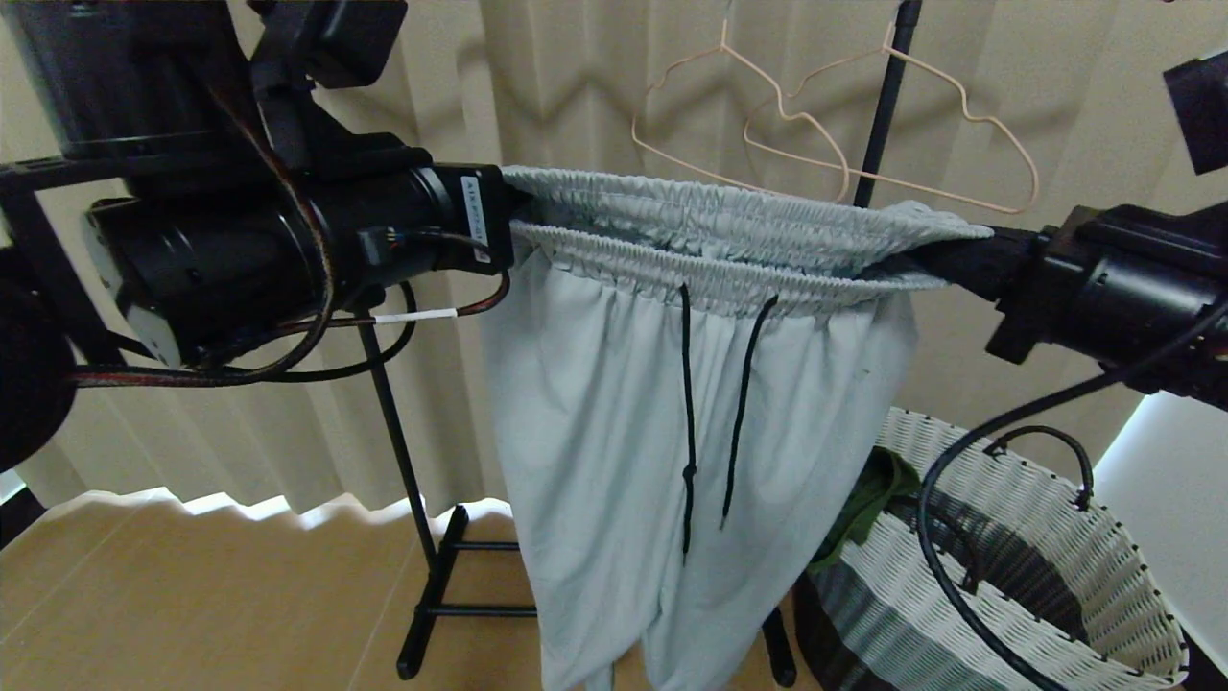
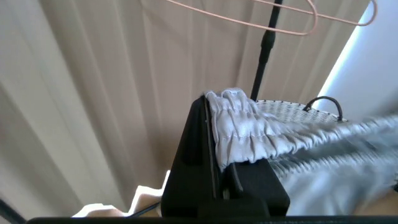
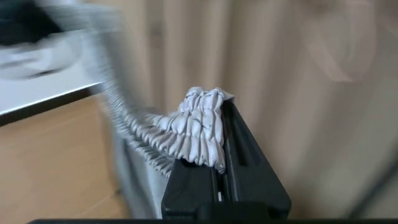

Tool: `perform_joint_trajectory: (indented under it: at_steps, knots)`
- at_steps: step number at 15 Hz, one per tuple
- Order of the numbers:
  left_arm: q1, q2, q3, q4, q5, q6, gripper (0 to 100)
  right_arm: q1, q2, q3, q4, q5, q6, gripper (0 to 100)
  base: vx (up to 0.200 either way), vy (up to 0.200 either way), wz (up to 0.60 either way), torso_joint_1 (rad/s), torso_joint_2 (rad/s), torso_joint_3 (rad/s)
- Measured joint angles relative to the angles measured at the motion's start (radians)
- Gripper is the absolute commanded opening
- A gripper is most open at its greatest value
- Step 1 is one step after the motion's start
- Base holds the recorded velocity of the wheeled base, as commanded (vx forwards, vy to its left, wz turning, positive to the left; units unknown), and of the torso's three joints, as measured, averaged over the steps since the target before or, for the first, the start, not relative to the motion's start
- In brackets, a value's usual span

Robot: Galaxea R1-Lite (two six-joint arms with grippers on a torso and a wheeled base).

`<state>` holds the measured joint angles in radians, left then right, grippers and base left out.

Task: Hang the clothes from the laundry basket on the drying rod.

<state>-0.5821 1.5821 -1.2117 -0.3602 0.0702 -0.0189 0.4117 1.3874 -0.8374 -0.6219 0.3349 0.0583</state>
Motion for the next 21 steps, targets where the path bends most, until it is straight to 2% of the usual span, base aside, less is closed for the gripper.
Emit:
perform_joint_trajectory:
  at_steps: [2,3,4,9,12,15,18,21]
  knots:
    - [0.007,0.035,-0.027,0.001,0.000,0.000,0,0.001,-0.059,0.049,0.003,0.160,0.000,0,0.000,0.000,0.00,0.000,0.00,0.000]
    - [0.008,0.046,-0.032,0.003,0.000,0.001,0,0.002,-0.081,0.067,0.003,0.214,0.001,0,0.000,0.000,0.00,0.000,0.00,0.000]
    - [0.010,0.056,-0.035,0.003,-0.001,0.000,0,0.002,-0.099,0.079,0.000,0.228,0.001,0,0.000,0.000,0.00,0.000,0.00,0.000]
    - [0.011,0.059,-0.023,0.024,-0.001,0.002,0,-0.009,-0.112,0.086,-0.008,0.227,-0.012,0,0.000,0.000,0.00,0.000,0.00,0.000]
    - [0.011,0.006,0.010,0.122,-0.023,0.002,0,-0.075,-0.061,0.070,-0.053,0.224,-0.064,0,0.000,0.000,0.00,0.000,0.00,0.000]
    - [0.007,-0.091,0.031,0.283,-0.156,0.001,0,-0.101,0.039,0.013,-0.140,0.175,-0.067,0,0.000,0.000,0.00,0.000,0.00,0.000]
    - [-0.013,-0.206,0.053,0.335,-0.303,0.001,0,-0.100,0.141,-0.086,-0.167,0.139,-0.066,0,0.000,0.000,0.00,0.000,0.00,0.000]
    - [-0.074,-0.289,0.126,0.337,-0.325,0.001,0,-0.077,0.212,-0.130,-0.169,0.136,-0.064,0,0.000,0.000,0.00,0.000,0.00,0.000]
